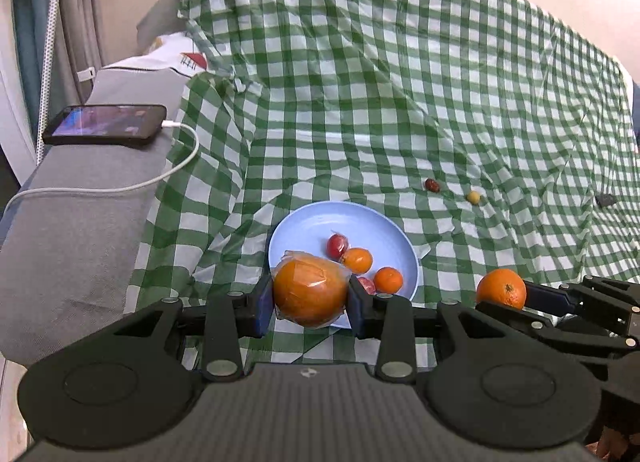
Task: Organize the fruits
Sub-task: 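Carry the wrapped orange and mandarin over the blue plate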
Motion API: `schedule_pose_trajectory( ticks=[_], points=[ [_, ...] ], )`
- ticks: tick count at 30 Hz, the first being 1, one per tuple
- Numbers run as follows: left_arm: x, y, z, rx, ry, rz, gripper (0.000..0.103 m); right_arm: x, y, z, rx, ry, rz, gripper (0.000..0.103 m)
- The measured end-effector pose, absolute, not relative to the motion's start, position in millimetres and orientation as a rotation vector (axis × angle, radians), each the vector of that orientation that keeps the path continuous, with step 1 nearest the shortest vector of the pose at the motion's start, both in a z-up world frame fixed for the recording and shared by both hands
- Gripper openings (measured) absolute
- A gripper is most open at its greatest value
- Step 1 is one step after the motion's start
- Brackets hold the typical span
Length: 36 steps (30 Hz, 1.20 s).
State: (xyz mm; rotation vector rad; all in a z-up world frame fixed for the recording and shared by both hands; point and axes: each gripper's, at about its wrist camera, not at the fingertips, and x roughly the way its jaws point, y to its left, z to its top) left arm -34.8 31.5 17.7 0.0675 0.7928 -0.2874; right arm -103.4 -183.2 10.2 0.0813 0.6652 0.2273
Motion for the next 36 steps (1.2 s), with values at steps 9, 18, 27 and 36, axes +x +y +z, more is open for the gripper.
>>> schedule_pose_trajectory(
  ticks=[9, 18, 27, 36],
  points=[
    [-40.5, 24.9, 24.3, 0.064, 0.77, -0.302, 0.041, -109.6, -188.9, 15.6, 0.083, 0.642, 0.211, 0.036],
    [-30.9, 28.8, 21.6, 0.06, 0.784, -0.279, 0.041, -106.1, -188.7, 13.3, 0.092, 0.652, 0.217, 0.036],
    [-12.4, 29.5, 17.2, 0.055, 0.804, -0.264, 0.041, -91.4, -187.1, 6.4, 0.097, 0.678, 0.228, 0.036],
    [26.2, 19.9, -1.9, 0.067, 0.839, -0.257, 0.041, -51.1, -183.2, -14.7, 0.085, 0.72, 0.214, 0.036]
  ],
)
